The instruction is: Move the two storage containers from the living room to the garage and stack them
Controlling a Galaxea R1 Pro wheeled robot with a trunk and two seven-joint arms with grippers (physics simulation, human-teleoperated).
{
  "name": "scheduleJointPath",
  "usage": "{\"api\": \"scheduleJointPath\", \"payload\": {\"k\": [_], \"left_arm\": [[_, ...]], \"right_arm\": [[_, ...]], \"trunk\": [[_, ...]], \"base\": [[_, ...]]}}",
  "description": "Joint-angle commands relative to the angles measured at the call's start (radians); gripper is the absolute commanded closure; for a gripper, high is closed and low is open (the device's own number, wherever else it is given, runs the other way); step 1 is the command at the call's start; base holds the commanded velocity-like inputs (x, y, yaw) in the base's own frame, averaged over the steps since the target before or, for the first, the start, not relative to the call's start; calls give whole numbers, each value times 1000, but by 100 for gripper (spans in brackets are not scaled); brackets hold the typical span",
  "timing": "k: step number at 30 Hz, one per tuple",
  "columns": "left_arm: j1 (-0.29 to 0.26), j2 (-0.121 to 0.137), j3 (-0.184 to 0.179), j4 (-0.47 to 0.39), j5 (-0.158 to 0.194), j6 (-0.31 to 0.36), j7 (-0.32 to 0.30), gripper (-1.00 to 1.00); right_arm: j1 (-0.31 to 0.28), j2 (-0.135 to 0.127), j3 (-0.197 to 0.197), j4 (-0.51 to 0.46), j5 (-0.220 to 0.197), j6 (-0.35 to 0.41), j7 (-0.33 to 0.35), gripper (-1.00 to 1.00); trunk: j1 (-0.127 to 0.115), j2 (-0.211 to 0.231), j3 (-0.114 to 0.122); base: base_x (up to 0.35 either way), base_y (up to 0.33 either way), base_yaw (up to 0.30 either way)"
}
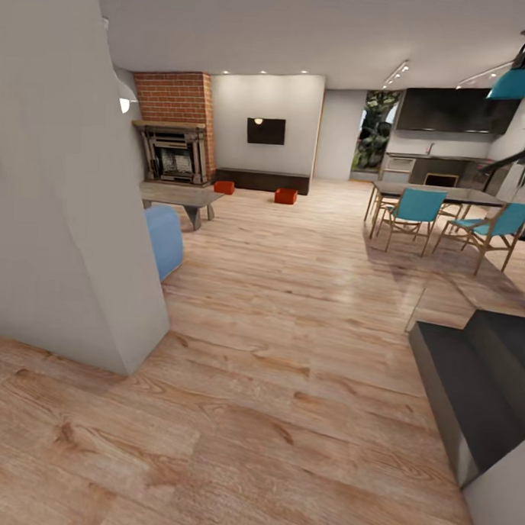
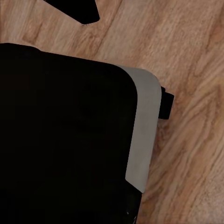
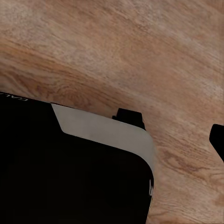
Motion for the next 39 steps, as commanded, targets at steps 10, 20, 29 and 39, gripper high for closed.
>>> {"api": "scheduleJointPath", "payload": {"k": [10, 20, 29, 39], "left_arm": [[-1, 0, 5, 2, 6, -5, 1, -100], [-1, 0, 5, 2, 6, -5, 1, -100], [-1, 0, 5, 2, 6, -5, 1, -100], [-1, 0, 5, 2, 6, -5, 1, -100]], "right_arm": [[-1, -5, 1, 1, -1, -3, 0, -100], [-1, -2, 1, 1, 1, -3, 0, -100], [-1, -4, 2, -1, 3, -3, 0, -100], [-1, -1, 1, 1, -1, -3, 0, -100]], "trunk": [[0, 0, -8], [0, 0, -17], [0, 0, -17], [0, 0, -17]], "base": [[249, 180, -23], [249, 176, -133], [239, 135, -3], [237, 131, -158]]}}
